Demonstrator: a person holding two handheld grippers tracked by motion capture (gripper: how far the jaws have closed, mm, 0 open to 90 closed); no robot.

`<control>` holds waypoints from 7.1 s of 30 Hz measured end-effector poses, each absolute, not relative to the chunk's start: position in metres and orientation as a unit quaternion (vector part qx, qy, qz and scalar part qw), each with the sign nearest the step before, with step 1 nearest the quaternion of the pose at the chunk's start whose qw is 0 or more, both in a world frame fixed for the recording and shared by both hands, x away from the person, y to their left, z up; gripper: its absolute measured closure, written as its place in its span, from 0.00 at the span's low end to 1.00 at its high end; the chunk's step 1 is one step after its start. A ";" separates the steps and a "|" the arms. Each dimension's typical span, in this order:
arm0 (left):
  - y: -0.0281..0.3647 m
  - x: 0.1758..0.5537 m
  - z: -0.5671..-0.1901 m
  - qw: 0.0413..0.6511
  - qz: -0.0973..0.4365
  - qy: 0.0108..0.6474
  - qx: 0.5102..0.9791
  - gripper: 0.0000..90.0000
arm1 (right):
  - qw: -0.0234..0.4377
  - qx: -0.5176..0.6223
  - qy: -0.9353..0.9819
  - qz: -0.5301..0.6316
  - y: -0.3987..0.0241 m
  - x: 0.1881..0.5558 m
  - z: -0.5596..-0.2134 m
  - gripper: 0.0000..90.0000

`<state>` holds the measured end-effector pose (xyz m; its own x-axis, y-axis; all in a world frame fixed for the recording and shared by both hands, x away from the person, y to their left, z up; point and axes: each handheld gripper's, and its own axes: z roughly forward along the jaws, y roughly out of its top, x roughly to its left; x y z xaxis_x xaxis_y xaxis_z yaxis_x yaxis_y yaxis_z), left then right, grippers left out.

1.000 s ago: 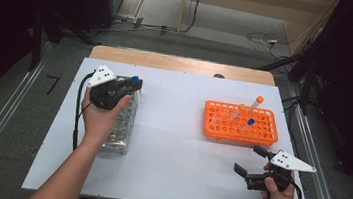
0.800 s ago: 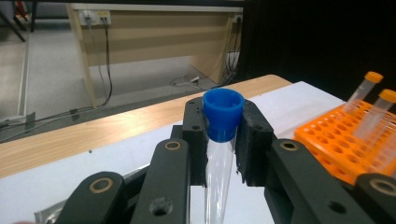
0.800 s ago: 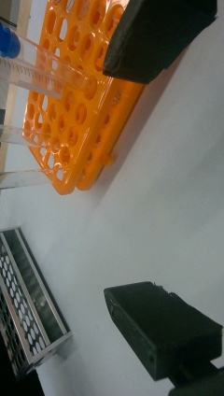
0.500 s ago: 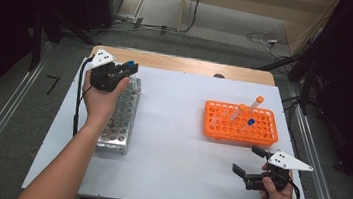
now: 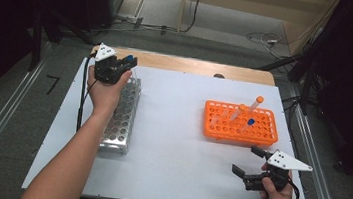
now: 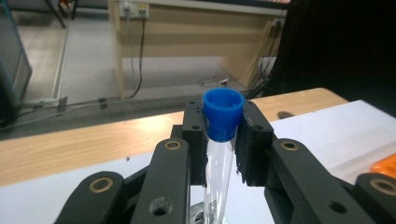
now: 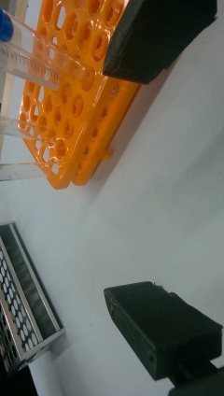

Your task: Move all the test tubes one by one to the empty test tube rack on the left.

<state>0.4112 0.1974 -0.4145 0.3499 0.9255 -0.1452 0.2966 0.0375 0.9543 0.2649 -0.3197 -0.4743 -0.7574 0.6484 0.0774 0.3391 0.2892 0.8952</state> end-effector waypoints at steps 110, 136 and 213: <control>0.140 0.276 -0.438 0.552 0.183 0.434 0.688 0.00 | 0.258 0.413 0.735 0.471 -0.300 0.339 -0.483 0.83; 0.122 0.274 -0.438 0.556 0.164 0.406 0.706 0.00 | 0.155 0.315 0.780 0.517 -0.268 0.305 -0.453 0.84; 0.066 0.257 -0.427 0.587 0.128 0.273 0.752 0.85 | 0.076 0.204 0.825 0.522 -0.195 0.268 -0.455 0.47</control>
